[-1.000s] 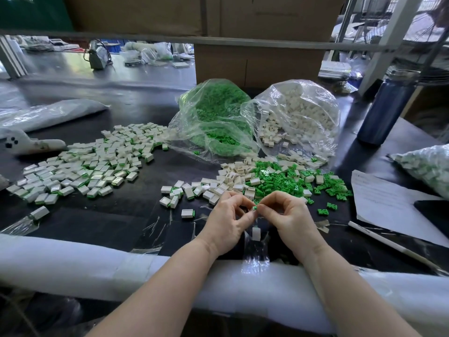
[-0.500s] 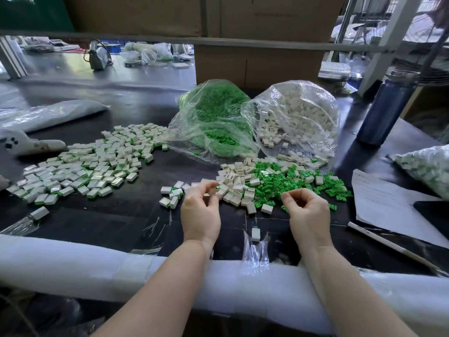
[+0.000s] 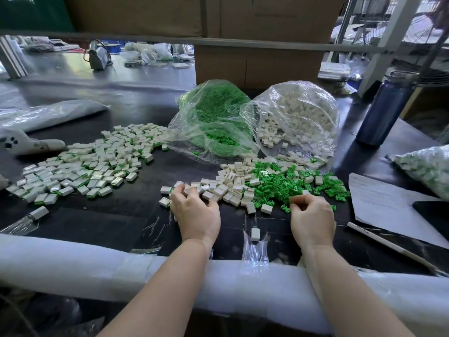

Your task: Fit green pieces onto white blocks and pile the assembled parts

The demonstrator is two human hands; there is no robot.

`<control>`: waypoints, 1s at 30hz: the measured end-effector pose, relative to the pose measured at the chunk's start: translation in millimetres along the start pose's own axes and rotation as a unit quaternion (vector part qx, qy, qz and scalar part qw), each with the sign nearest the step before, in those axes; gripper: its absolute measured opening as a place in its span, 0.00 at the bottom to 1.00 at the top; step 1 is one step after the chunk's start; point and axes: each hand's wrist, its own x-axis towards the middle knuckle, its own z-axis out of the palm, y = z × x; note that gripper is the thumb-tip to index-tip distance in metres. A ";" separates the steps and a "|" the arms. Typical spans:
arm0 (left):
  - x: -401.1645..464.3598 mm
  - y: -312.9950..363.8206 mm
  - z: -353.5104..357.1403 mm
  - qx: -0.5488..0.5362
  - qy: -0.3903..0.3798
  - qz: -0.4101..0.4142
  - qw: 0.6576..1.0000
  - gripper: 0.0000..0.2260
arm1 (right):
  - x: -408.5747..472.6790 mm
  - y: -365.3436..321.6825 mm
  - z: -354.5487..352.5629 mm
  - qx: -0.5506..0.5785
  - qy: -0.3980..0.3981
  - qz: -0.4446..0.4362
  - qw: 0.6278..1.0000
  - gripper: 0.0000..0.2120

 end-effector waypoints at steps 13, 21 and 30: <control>-15.3 3.0 13.0 0.198 -0.090 0.267 0.939 0.22 | -2.8 -2.4 -0.2 -0.099 -0.047 0.006 0.994 0.10; -16.8 1.4 18.8 0.201 -0.138 0.301 0.922 0.13 | -2.6 -2.4 1.5 -0.109 -0.044 0.003 0.993 0.04; -18.3 6.7 13.1 0.137 -0.153 0.308 0.929 0.08 | -2.9 -2.6 2.1 -0.135 -0.045 -0.014 0.990 0.09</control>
